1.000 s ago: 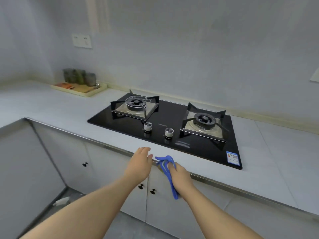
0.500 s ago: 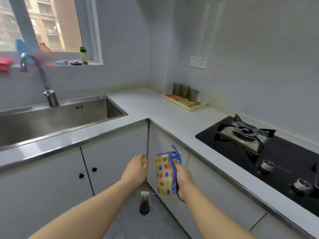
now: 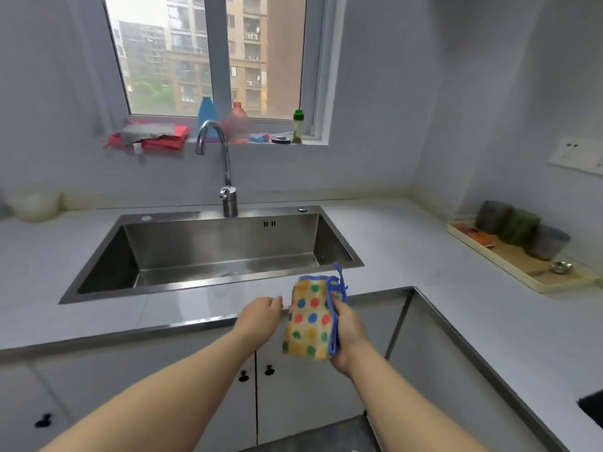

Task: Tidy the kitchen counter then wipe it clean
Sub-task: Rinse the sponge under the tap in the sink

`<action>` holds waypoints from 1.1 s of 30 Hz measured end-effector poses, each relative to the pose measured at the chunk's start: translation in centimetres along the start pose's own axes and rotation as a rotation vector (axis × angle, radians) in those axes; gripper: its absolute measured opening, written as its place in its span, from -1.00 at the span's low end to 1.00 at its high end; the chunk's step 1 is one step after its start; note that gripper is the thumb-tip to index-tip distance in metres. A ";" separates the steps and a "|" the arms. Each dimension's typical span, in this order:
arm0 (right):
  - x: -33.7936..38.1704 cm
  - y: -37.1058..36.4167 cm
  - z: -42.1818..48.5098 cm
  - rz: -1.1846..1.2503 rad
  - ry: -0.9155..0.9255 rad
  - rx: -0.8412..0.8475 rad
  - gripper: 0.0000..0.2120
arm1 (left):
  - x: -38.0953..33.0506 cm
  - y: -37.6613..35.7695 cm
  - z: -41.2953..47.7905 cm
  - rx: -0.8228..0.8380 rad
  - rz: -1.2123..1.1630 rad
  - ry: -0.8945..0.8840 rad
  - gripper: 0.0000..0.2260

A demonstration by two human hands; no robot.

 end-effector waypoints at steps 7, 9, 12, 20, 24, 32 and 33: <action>4.4 -9.5 10.5 -0.048 -0.081 0.162 -0.54 | -0.9 5.4 10.4 -0.072 -0.437 0.198 -0.80; 4.2 -12.1 12.5 -0.084 -0.109 0.188 -0.52 | -0.1 7.5 12.2 -0.111 -0.469 0.250 -0.83; 3.7 -16.4 16.1 -0.122 -0.136 0.206 -0.48 | 1.7 11.0 16.0 -0.157 -0.606 0.315 -0.83; 3.1 -25.7 24.3 -0.092 -0.166 0.110 -0.60 | 5.4 17.4 25.8 -0.137 -0.941 0.478 -0.82; 3.5 -28.2 27.5 -0.166 -0.082 0.011 -0.67 | 6.0 19.6 30.5 -0.115 -1.100 0.512 -0.70; 7.1 -32.6 33.1 -0.279 0.025 -0.059 -0.61 | 7.3 20.3 35.6 0.009 -1.220 0.673 -0.66; 7.6 -33.4 33.5 -0.246 0.015 -0.035 -0.60 | 7.1 20.3 35.8 0.029 -1.218 0.684 -0.66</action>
Point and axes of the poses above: each hand's wrist, its own z-axis towards the middle knuckle, its own y-axis out of the back of the hand, x = y × z, the point moved 2 cm from there along z, towards the middle knuckle, and after that the axes turned 5 degrees about -x, right-handed, at the moved point
